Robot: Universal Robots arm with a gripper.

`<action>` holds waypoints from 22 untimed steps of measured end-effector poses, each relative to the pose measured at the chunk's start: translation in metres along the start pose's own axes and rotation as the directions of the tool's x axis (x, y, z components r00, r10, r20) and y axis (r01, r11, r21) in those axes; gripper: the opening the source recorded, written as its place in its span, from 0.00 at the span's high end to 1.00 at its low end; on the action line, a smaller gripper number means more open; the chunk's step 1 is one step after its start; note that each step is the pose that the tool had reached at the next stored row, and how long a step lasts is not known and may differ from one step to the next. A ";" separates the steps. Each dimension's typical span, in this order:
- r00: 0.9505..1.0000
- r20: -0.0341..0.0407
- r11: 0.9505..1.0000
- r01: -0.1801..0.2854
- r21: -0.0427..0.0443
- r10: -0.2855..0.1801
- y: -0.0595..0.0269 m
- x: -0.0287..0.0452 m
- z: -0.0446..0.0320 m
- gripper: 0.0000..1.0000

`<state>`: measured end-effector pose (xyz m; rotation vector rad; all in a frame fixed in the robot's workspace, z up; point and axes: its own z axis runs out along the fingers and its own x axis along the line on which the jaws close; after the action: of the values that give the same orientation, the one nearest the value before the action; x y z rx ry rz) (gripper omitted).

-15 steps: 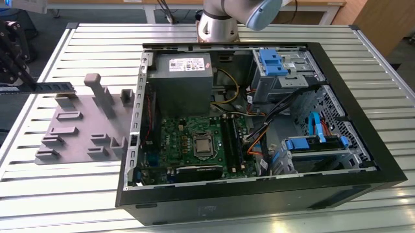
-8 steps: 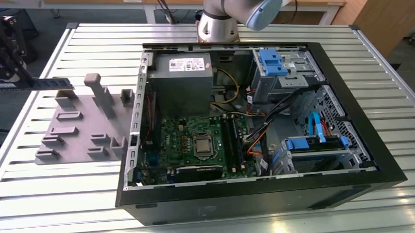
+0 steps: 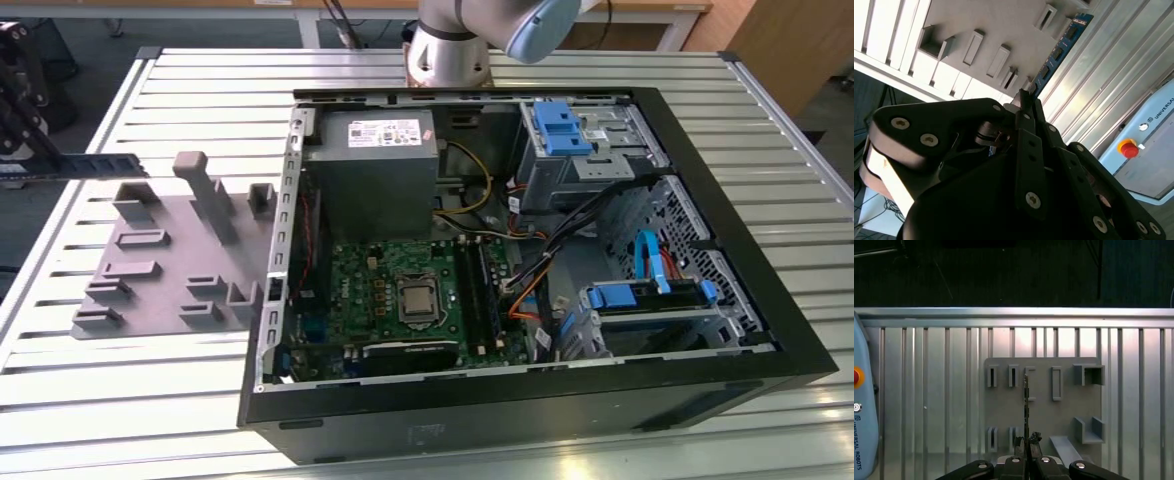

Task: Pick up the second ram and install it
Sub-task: 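Pick up the second ram and move it above second insertion slot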

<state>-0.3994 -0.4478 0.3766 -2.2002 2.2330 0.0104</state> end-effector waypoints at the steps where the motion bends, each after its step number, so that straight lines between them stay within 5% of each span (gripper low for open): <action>1: 1.000 0.000 1.000 0.000 0.000 0.000 0.0000 0.0000 -0.0011 0.86; 11: 1.000 0.000 1.000 0.000 0.000 0.000 0.0000 -0.0004 -0.0103 0.86; 22: 1.000 0.000 1.000 0.000 0.000 0.000 -0.0019 -0.0004 -0.0111 0.86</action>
<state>-0.3975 -0.4475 0.3877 -2.2003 2.2331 0.0104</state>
